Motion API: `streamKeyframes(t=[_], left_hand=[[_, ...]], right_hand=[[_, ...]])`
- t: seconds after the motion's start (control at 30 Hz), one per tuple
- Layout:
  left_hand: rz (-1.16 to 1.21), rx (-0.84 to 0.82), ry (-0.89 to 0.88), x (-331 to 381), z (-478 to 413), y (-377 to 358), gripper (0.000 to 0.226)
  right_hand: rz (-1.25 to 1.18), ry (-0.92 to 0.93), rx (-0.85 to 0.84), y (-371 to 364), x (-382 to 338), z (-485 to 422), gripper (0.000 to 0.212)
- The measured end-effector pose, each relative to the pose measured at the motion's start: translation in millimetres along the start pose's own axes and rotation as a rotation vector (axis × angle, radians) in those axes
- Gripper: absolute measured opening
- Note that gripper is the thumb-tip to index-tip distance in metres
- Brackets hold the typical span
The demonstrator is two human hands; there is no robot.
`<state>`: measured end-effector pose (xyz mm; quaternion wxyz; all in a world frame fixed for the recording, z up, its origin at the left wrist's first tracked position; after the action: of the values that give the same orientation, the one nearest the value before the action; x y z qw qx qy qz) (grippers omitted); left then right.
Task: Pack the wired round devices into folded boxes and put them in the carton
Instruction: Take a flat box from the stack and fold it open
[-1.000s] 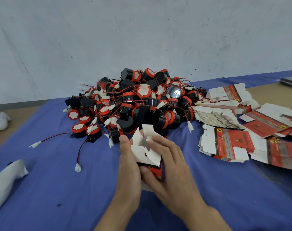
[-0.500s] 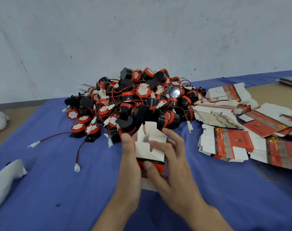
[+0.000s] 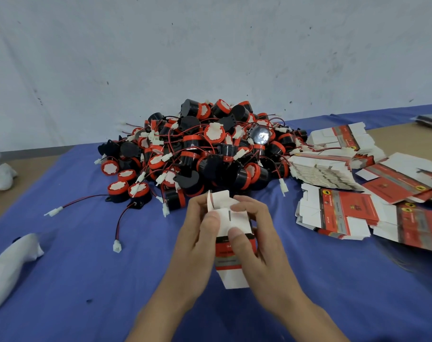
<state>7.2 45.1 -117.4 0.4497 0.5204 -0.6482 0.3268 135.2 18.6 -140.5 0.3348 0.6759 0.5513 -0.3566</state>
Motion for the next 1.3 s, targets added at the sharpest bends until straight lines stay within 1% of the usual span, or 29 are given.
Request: streamKeyframes(t=[0.07, 0.13, 0.2, 0.27, 0.43, 0.6, 0.8, 1.03, 1.3], left_hand=[[-0.002, -0.023, -0.012, 0.8, -0.1, 1.7, 0.031], [-0.002, -0.042, -0.021, 2.0, 0.6, 2.1, 0.031], [0.0, -0.062, -0.029, 4.0, 1.6, 0.6, 0.03], [0.004, -0.077, -0.028, 6.0, 2.2, -1.2, 0.036], [0.036, -0.104, 0.0, 6.2, 1.5, -1.5, 0.04], [0.012, -0.112, 0.044, 2.8, 2.3, -0.9, 0.052], [0.026, -0.111, 0.077, 1.4, 2.5, -2.1, 0.042], [0.052, -0.105, 0.076, 2.7, 0.8, -2.6, 0.045], [0.027, -0.05, 0.047, 2.9, 0.6, -3.0, 0.036]], right_hand=[[-0.013, -0.03, -0.019, 1.3, 0.1, 0.6, 0.043], [0.025, -0.031, -0.016, 3.2, 0.0, 0.6, 0.048], [0.075, -0.009, 0.004, 4.7, 0.0, 0.1, 0.05], [0.093, 0.006, 0.015, 5.4, 0.2, -0.6, 0.05], [0.157, 0.079, 0.009, 8.3, -2.2, -0.8, 0.05], [0.317, 0.15, -0.002, 9.0, -2.6, 0.6, 0.054], [0.398, 0.214, 0.005, 5.4, -2.0, 1.7, 0.057], [0.411, 0.212, -0.004, 4.4, -2.8, 1.4, 0.053], [0.443, 0.202, -0.005, 3.8, -3.4, 2.1, 0.057]])
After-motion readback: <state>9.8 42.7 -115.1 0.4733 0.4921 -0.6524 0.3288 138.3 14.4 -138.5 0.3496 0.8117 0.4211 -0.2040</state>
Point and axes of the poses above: each hand's wrist, its own z-axis away from the middle knuckle, its own y-axis out of the back of the hand, x = y × z, the point moved 1 cm from there along -z, towards the middle knuckle, and after that the axes turned 3 degrees about x, right-handed, at the moved point
